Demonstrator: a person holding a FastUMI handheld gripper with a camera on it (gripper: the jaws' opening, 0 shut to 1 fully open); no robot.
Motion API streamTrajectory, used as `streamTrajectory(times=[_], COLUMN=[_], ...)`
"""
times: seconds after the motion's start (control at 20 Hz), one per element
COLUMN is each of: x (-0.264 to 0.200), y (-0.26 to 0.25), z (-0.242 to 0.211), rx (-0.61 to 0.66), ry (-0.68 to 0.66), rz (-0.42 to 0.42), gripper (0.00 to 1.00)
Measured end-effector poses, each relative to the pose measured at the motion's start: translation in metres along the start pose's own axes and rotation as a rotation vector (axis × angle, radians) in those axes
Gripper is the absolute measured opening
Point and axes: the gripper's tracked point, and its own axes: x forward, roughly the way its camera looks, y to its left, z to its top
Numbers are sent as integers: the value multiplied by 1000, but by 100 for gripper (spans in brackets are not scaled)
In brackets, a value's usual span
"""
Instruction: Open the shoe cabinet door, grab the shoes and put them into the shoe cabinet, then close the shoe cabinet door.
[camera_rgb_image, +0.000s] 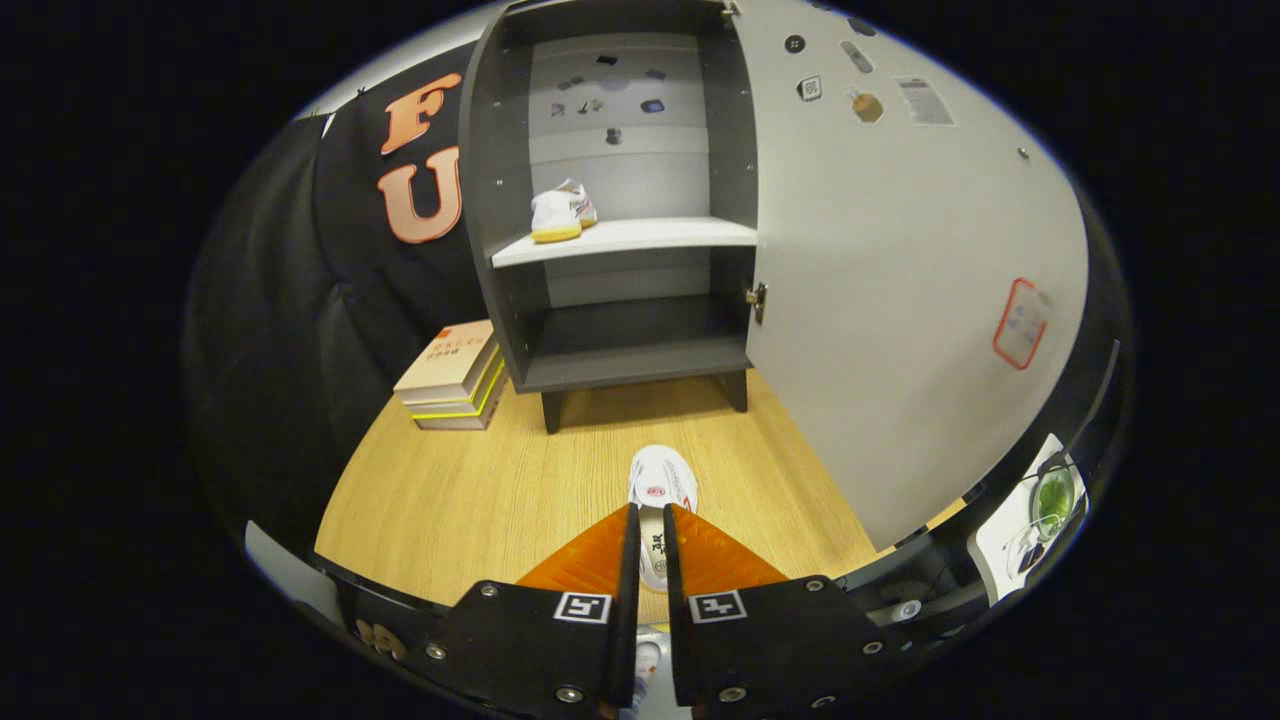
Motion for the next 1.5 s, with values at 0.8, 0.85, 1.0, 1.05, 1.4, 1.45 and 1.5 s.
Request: streamTrajectory(times=[0.8,0.85,1.0,1.05,1.4,1.45,1.5], x=[139,144,165,172,196,194,192], y=[12,16,19,21,19,18,16], z=[-99,-98,-98,-98,-93,-92,-88], rx=[-71,-65,-57,-40,71,82,91], ry=[314,319,324,327,270,272,268], rz=[104,115,121,126,105,109,108], gripper=[16,16,17,17,2,0,0])
